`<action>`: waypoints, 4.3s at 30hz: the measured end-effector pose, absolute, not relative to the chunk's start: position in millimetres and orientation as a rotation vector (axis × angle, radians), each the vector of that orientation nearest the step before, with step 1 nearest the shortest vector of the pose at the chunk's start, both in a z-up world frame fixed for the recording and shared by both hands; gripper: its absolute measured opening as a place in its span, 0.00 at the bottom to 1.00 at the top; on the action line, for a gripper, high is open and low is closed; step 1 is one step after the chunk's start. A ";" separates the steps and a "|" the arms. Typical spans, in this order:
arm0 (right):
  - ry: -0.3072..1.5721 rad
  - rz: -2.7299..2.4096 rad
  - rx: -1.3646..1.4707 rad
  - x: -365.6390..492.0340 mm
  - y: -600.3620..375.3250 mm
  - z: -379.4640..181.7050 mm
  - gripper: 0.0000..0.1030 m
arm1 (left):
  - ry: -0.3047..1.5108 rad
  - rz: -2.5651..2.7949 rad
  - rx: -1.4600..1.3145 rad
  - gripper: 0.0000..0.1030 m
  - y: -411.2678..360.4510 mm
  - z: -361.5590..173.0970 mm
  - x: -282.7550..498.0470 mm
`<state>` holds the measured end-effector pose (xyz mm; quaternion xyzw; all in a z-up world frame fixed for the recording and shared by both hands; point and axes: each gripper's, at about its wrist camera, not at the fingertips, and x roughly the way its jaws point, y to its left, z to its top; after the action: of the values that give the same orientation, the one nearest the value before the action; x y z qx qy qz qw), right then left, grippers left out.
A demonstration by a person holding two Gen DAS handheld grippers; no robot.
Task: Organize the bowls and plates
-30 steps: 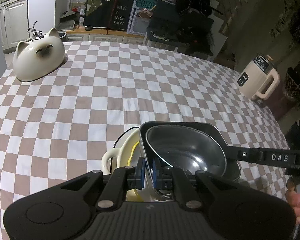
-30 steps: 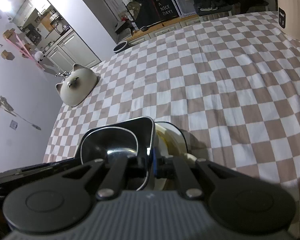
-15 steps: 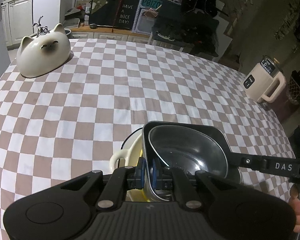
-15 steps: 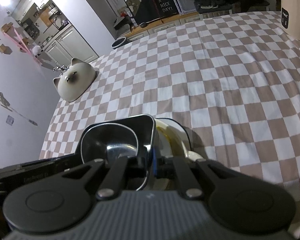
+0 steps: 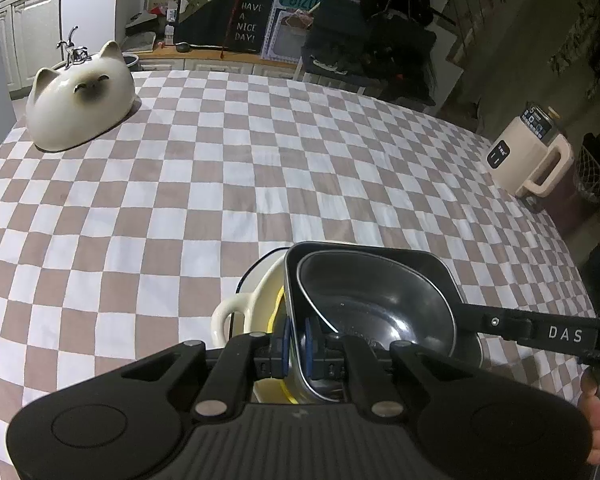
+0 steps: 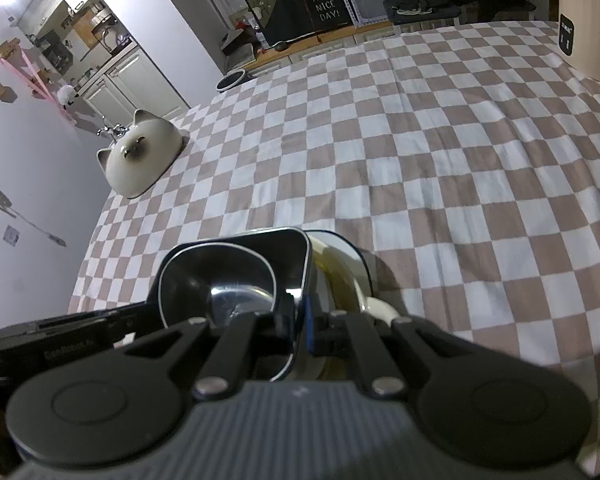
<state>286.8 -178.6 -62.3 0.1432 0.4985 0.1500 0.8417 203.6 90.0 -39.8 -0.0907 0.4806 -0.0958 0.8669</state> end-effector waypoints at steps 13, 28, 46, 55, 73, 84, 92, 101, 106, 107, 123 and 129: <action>1.080 0.311 0.279 284.3 -176.9 -68.2 0.07 | 1.044 -0.200 -0.182 0.07 86.9 -47.0 206.2; 1.180 0.342 0.286 276.8 -177.6 -67.4 0.15 | 1.060 -0.235 -0.207 0.07 93.1 -43.3 201.0; 1.144 0.341 0.234 278.3 -178.8 -67.2 0.15 | 1.058 -0.276 -0.193 0.21 91.6 -39.4 195.5; 1.101 0.342 0.197 275.2 -179.8 -61.4 0.17 | 1.041 -0.294 -0.188 0.38 92.4 -26.8 187.7; 0.705 0.254 0.117 223.0 -211.6 13.0 0.90 | 0.862 -0.161 -0.151 1.00 97.6 38.7 147.4; 0.595 0.243 0.070 162.5 -223.1 30.5 1.00 | 0.674 -0.128 -0.120 1.00 91.9 76.3 70.3; 0.546 0.234 0.030 128.1 -226.1 29.1 1.00 | 0.618 -0.053 -0.062 1.00 90.2 67.3 30.8; 0.570 0.205 0.018 127.0 -223.1 10.7 1.00 | 0.616 -0.048 0.015 1.00 87.1 44.9 7.5; 0.577 0.209 -0.031 121.9 -218.1 0.6 1.00 | 0.623 -0.013 0.009 1.00 95.0 35.0 3.9; 0.580 0.216 -0.046 120.8 -216.1 -1.8 1.00 | 0.633 -0.010 0.008 1.00 96.3 31.7 3.7; 0.604 0.204 -0.058 126.0 -211.5 -17.9 1.00 | 0.667 -0.027 0.053 1.00 91.2 9.9 4.8; 0.604 0.210 -0.063 127.4 -208.5 -19.6 1.00 | 0.680 -0.021 0.050 1.00 93.5 7.8 6.9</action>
<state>127.4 -208.5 -19.6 -0.0308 0.2969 0.1030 0.9488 6.9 93.5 7.8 0.0245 0.3332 -0.0103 0.9425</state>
